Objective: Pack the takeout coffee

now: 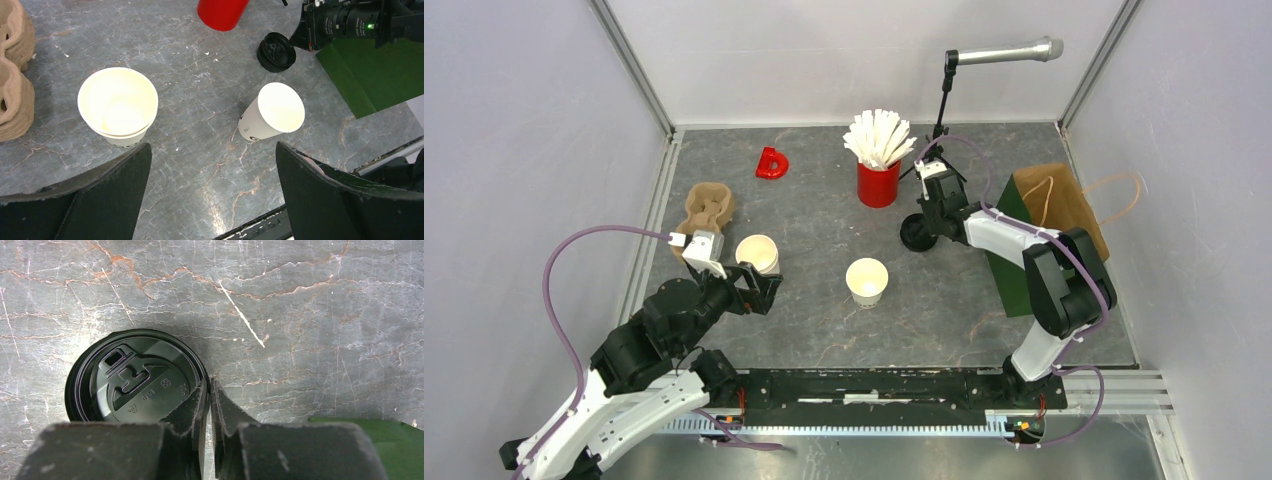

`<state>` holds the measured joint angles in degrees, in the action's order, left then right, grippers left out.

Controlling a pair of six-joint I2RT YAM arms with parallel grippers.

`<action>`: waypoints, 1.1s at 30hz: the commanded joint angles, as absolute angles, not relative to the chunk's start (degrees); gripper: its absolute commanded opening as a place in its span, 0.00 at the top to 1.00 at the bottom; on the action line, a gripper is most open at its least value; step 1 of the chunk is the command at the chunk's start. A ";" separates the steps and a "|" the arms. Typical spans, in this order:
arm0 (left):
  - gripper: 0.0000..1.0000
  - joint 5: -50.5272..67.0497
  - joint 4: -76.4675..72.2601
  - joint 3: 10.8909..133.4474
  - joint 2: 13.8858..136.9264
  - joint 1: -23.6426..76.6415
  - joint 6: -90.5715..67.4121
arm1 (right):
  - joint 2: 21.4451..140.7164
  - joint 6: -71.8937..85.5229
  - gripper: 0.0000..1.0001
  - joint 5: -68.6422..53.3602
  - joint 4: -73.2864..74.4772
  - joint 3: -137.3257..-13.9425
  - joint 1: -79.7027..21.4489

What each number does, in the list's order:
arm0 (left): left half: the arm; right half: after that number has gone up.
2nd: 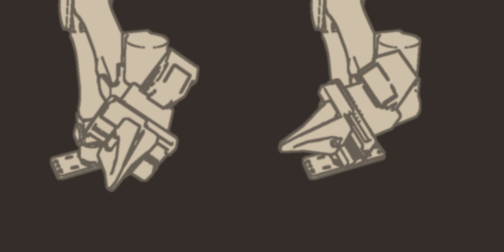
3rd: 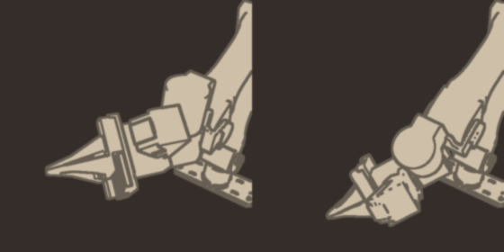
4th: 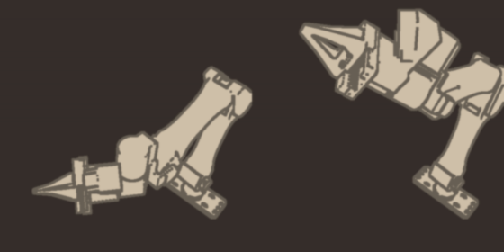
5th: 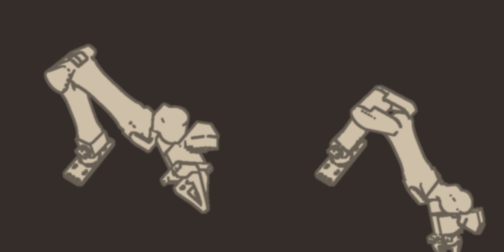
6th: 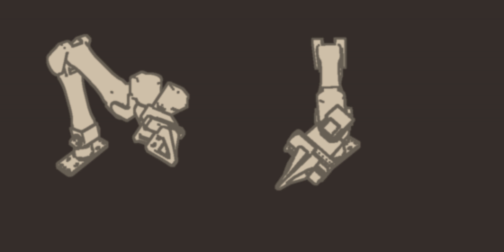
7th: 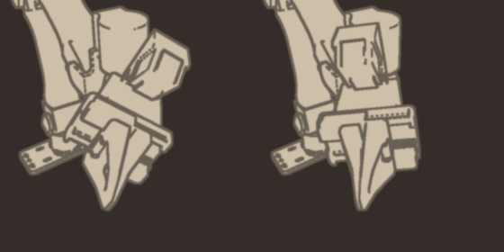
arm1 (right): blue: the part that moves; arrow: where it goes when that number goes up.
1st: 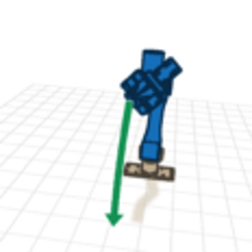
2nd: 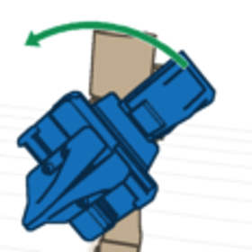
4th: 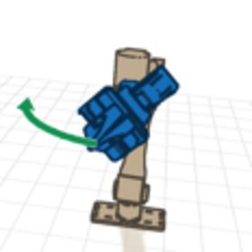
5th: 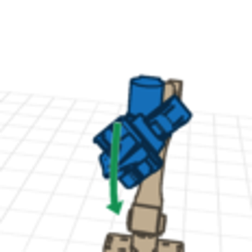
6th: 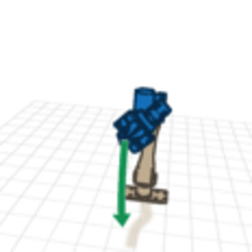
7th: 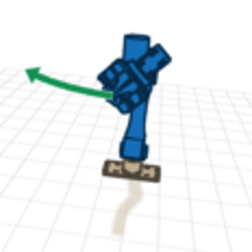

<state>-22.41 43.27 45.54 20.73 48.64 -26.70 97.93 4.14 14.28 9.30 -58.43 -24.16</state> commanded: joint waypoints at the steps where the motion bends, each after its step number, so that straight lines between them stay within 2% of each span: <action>1: 0.00 -23.12 42.36 45.54 21.14 48.87 -27.62 | 95.81 3.28 0.91 15.60 8.94 -59.82 -24.44; 3: 0.00 -23.13 42.40 45.53 21.09 48.82 -27.64 | 96.10 3.25 0.91 15.79 9.00 -60.02 -24.46; 7: 0.00 -23.12 42.36 45.56 21.16 48.87 -27.57 | 96.41 3.10 0.80 16.34 9.70 -60.69 -24.42; 12: 0.00 -23.12 42.34 45.53 21.13 48.87 -27.57 | 96.62 2.72 0.73 14.66 9.73 -61.10 -24.39; 29: 0.00 -22.88 42.36 45.66 21.55 48.86 -27.35 | 99.37 2.56 0.76 13.75 9.41 -61.51 -24.30; 33: 0.00 -22.87 42.36 45.63 21.49 48.87 -27.42 | 99.16 2.48 0.81 14.34 9.45 -61.50 -24.32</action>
<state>-22.39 43.27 45.54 21.02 48.64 -26.70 99.09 3.07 14.11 10.46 -59.07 -24.27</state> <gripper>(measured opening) 0.994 0.216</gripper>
